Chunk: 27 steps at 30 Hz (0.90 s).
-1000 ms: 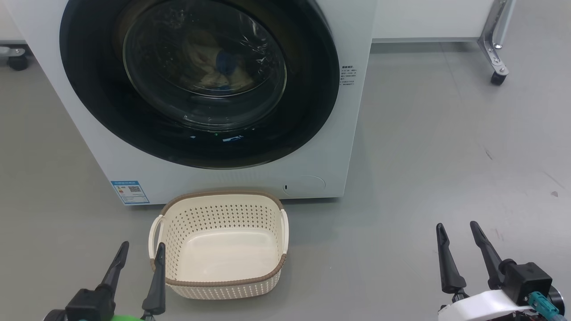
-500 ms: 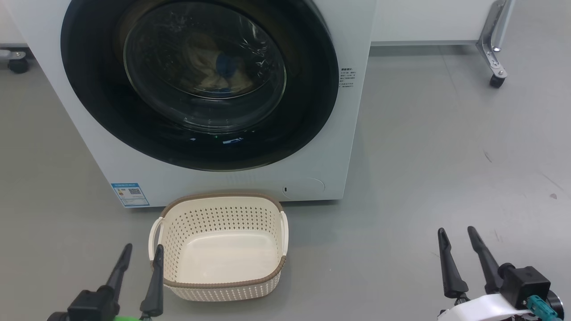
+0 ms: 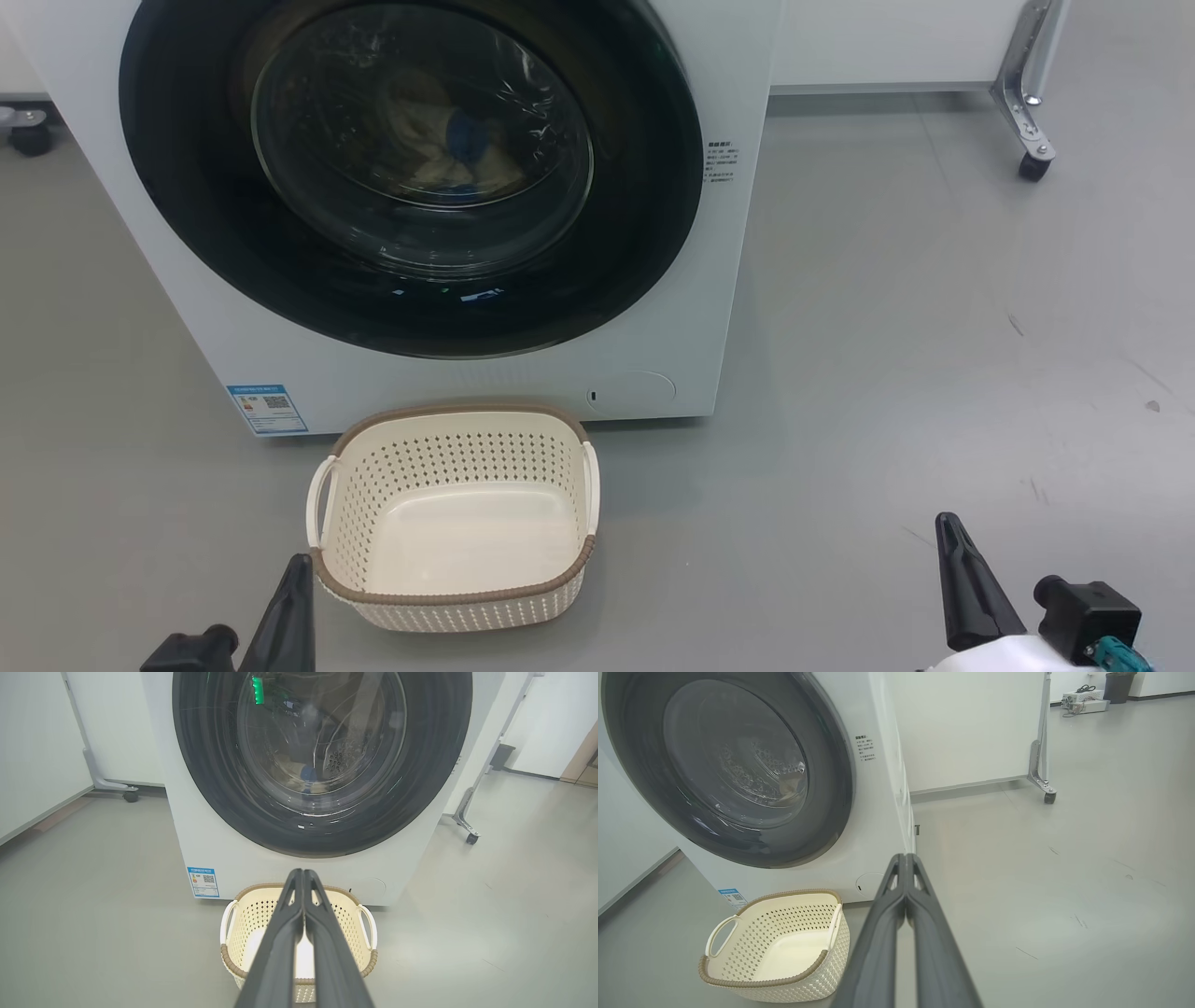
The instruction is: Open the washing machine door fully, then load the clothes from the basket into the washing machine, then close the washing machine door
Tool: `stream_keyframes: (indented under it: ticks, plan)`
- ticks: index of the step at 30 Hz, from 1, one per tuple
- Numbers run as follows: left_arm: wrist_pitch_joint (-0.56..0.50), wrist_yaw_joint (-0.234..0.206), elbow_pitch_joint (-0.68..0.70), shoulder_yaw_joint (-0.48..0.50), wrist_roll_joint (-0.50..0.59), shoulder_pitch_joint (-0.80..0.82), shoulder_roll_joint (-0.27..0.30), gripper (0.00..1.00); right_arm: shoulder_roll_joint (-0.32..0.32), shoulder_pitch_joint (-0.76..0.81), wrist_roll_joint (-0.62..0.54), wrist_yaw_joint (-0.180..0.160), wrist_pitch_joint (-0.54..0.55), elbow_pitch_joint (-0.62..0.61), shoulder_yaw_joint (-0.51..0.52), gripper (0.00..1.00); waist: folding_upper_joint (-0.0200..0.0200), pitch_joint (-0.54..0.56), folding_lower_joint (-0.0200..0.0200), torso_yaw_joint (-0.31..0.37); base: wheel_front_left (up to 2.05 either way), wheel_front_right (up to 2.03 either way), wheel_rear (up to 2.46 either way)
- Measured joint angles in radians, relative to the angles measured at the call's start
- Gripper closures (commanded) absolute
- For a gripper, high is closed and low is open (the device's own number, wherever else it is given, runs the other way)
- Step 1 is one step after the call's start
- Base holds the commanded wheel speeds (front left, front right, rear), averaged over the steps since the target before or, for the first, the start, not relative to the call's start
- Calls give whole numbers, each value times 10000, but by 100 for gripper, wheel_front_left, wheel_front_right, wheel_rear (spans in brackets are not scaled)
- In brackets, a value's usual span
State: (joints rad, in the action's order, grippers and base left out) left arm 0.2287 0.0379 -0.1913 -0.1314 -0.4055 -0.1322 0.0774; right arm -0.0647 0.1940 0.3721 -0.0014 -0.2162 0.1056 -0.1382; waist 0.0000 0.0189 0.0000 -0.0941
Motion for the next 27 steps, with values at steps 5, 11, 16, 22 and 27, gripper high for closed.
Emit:
stream_keyframes:
  ticks: [5,11,16,22,27]
  plan:
    - [-205,25,-50,48,-765,30,-8,100,8,-5,773,92,104,-2,59,100,0,-16,0,60,0,0,0]
    - [-395,40,-109,198,-1484,64,-25,100,21,-29,1611,105,314,8,234,100,0,-31,0,116,0,0,0]
    - [-591,117,-174,320,-2079,109,-35,100,25,-104,2272,180,449,54,345,100,0,-44,0,164,0,0,0]
    - [-823,142,-222,426,-2794,253,-61,100,21,-266,3076,211,635,130,464,100,0,-58,0,220,0,0,0]
    - [-993,211,-255,587,-3409,327,-82,100,17,-397,3745,268,780,240,596,100,0,-69,0,268,0,0,0]
